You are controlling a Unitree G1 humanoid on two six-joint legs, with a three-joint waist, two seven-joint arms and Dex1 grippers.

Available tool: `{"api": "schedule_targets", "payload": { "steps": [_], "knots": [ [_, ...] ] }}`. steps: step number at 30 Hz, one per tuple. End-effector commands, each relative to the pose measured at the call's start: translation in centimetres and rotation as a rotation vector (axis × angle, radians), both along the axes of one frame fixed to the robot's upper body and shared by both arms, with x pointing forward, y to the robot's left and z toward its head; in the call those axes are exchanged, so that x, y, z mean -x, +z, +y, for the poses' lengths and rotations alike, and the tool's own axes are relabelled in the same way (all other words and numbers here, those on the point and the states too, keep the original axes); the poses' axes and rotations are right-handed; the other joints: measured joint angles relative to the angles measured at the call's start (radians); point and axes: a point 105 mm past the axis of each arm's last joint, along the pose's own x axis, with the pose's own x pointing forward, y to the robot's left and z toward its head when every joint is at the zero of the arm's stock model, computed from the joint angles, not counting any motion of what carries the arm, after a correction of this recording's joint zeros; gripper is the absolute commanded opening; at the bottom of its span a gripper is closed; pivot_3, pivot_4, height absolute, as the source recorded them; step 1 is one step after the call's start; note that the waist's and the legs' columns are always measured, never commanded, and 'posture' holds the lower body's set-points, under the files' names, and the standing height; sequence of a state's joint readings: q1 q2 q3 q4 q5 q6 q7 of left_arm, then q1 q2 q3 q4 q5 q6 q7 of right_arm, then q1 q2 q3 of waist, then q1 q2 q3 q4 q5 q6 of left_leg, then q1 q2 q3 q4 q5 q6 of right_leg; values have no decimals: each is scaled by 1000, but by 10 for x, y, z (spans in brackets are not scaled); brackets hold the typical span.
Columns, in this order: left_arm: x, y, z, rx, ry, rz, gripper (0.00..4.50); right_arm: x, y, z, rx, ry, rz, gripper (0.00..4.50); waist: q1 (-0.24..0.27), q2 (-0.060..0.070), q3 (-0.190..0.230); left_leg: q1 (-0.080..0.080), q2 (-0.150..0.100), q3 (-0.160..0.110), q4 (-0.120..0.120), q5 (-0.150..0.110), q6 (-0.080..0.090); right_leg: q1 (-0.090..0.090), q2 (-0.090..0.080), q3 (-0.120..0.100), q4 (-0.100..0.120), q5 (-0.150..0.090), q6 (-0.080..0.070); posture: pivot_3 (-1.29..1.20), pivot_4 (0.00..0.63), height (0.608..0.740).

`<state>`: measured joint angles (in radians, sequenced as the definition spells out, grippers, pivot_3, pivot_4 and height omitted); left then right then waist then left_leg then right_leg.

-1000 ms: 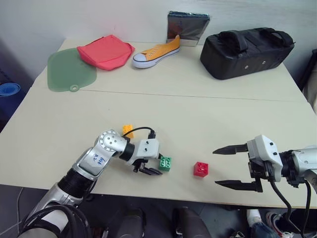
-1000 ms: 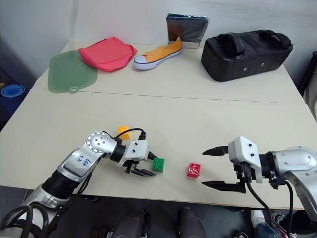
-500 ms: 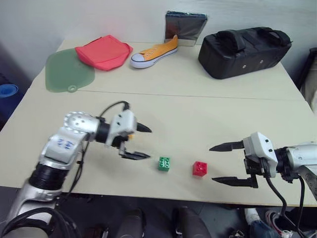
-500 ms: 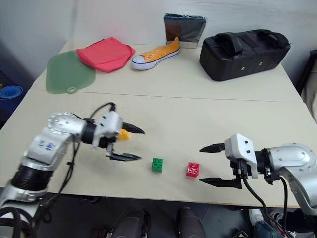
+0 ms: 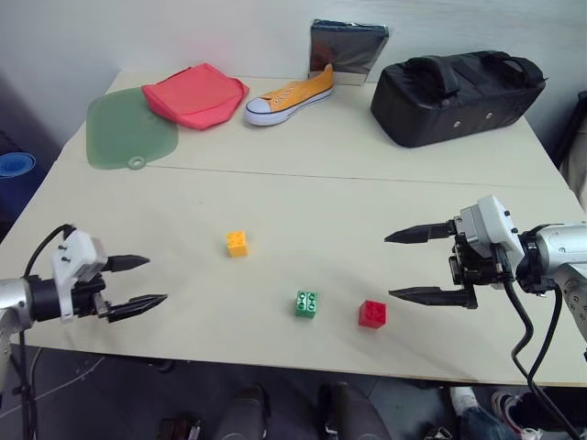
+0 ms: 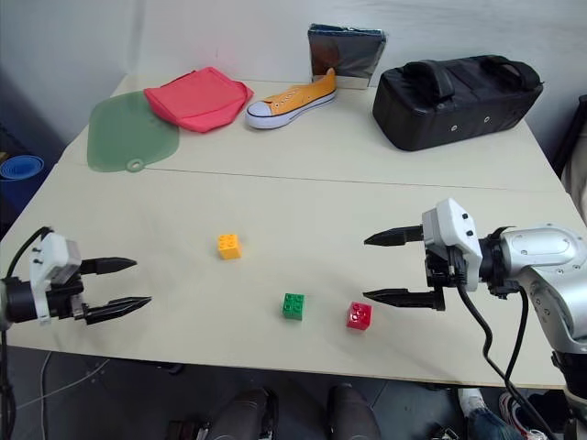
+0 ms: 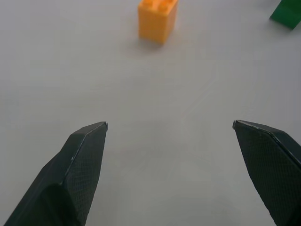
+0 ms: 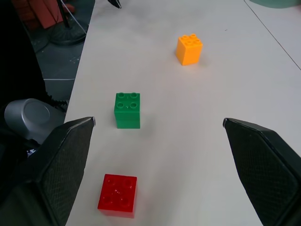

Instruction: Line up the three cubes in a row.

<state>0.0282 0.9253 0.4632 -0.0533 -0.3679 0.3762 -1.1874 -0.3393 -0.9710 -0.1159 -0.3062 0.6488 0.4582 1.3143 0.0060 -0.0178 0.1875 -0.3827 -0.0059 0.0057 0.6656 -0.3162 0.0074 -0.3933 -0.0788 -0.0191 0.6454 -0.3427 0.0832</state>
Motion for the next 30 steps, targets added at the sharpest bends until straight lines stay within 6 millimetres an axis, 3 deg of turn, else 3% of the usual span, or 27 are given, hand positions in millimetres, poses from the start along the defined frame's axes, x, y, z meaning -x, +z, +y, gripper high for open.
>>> {"api": "schedule_targets", "payload": {
  "steps": [1, 9, 17, 30],
  "knots": [
    [-14, 19, -10, -49, -74, -84, 4488, 0, 6, 4, -6, 25, -27, 4500, 7, 0, 0, 0, 0, -1, 0, 0, 0, 0, 0, 0, 0, 0, 0, 0, 150, 740],
    [-69, 22, -69, -103, -378, -49, 4488, 9, 12, 9, -12, 25, -36, 4500, 7, 0, 0, -2, 0, 1, 0, 2, -5, -1, 1, -1, 0, 1, 0, 0, 150, 740],
    [-106, 2, -92, -213, -407, -10, 4488, 15, 13, 12, -27, -1, -43, 4500, -8, 0, 0, -4, 0, 4, 3, 2, -4, -3, 4, 0, 4, 3, 2, 0, 150, 740],
    [-120, -10, -114, -160, -418, -3, 4488, 12, 10, 11, -37, -30, -38, 4500, -8, 0, 0, -5, 0, 3, 10, 2, -3, -3, 3, 0, 8, 3, 3, 0, 150, 740]
  ]
}}
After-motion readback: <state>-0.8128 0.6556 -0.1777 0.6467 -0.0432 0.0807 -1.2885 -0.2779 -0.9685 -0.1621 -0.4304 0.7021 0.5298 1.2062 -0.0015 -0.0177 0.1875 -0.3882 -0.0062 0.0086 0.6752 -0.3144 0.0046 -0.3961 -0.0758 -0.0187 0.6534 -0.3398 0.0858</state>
